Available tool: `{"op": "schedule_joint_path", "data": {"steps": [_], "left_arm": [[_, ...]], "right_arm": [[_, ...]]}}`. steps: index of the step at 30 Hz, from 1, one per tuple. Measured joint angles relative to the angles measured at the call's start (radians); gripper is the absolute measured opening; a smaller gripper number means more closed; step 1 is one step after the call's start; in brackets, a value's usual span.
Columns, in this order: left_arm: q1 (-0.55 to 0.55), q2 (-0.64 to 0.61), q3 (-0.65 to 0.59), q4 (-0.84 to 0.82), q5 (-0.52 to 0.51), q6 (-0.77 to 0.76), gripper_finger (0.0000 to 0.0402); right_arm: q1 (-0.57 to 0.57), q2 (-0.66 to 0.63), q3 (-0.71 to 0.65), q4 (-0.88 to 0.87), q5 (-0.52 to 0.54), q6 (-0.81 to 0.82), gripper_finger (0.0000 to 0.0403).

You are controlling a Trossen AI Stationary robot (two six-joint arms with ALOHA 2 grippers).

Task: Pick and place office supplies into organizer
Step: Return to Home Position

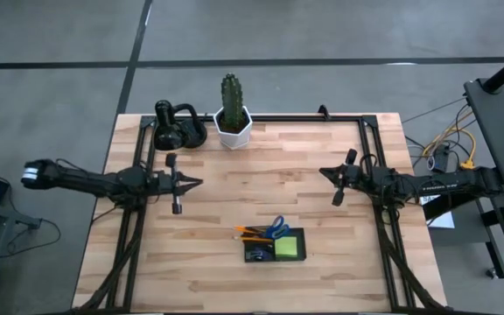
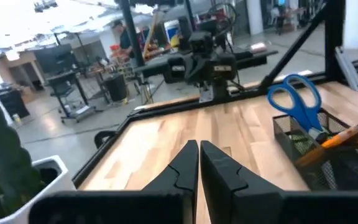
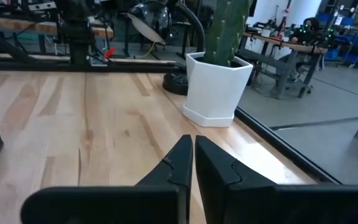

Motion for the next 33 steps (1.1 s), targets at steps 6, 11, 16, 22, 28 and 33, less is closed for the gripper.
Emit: {"op": "schedule_joint_path", "data": {"steps": [6, 11, 16, 22, 28, 33], "left_arm": [[-0.001, -0.117, -0.105, 0.002, 0.010, -0.026, 0.0000], [-0.001, -0.195, -0.105, -0.115, 0.010, -0.048, 0.0000], [-0.001, -0.286, -0.106, -0.208, 0.005, -0.052, 0.0000], [-0.001, -0.345, -0.106, -0.302, 0.010, -0.087, 0.0000], [-0.001, -0.366, -0.107, -0.303, 0.012, -0.079, 0.0000], [-0.001, -0.349, -0.108, -0.305, 0.012, -0.079, 0.0000]], "right_arm": [[0.000, 0.001, 0.000, 0.001, -0.002, 0.005, 0.0008], [0.000, 0.001, 0.000, 0.001, -0.002, 0.003, 0.0008], [0.000, 0.001, 0.000, 0.002, -0.002, 0.004, 0.0008], [0.000, 0.001, 0.000, 0.012, -0.002, 0.001, 0.0008], [0.000, 0.000, 0.000, 0.000, -0.107, 0.008, 0.0008], [0.000, -0.009, 0.000, 0.010, -0.422, 0.070, 0.0008]]}}
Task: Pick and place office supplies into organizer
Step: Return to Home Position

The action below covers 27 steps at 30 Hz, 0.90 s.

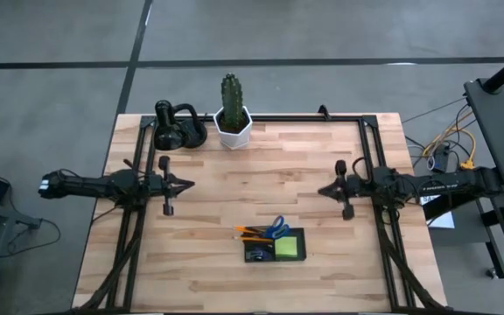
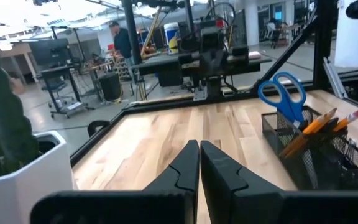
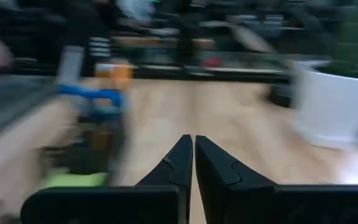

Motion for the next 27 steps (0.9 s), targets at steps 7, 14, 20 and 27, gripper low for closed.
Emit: {"op": "schedule_joint_path", "data": {"steps": [7, 14, 20, 27], "left_arm": [[0.000, 0.046, 0.000, -0.002, 0.000, -0.002, 0.0000], [0.000, 0.052, -0.001, -0.002, 0.001, -0.040, 0.0000], [0.000, 0.019, -0.001, -0.005, 0.018, -0.079, 0.0000], [0.000, -0.044, -0.002, -0.012, 0.050, -0.077, 0.0000]], "right_arm": [[0.000, -0.109, 0.000, -0.035, -0.038, -0.004, 0.0008], [0.000, -0.280, 0.000, -0.207, 0.005, -0.007, 0.0008], [-0.001, -0.424, 0.000, -0.323, 0.053, 0.017, 0.0008], [0.000, -0.392, 0.000, -0.326, 0.053, 0.003, 0.0008]]}}
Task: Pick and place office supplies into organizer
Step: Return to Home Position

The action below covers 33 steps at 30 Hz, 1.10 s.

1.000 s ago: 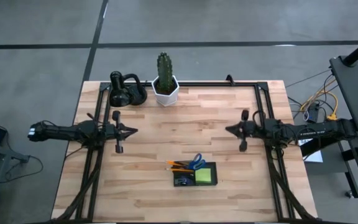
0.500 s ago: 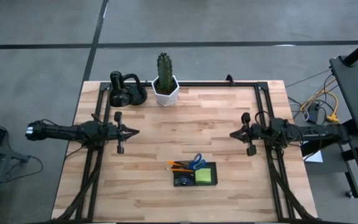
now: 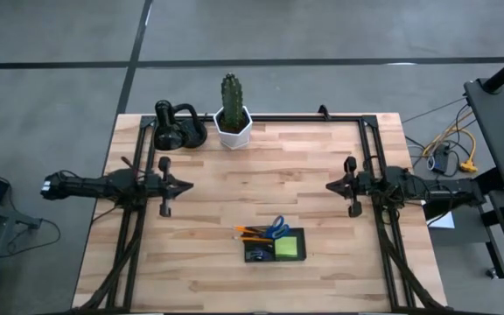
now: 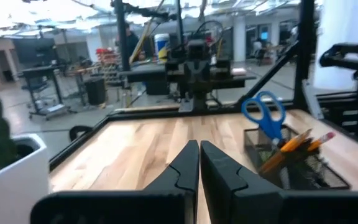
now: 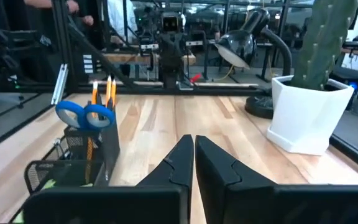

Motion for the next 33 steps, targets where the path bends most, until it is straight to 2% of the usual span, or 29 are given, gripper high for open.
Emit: {"op": "schedule_joint_path", "data": {"steps": [4, 33], "left_arm": [[0.000, -0.010, 0.000, -0.003, 0.035, 0.000, 0.0000], [0.000, 0.027, 0.000, 0.002, 0.034, 0.001, 0.0000]], "right_arm": [[0.000, -0.009, 0.000, 0.001, 0.001, 0.011, 0.0008], [0.000, -0.031, 0.000, 0.012, 0.003, -0.013, 0.0008]]}}
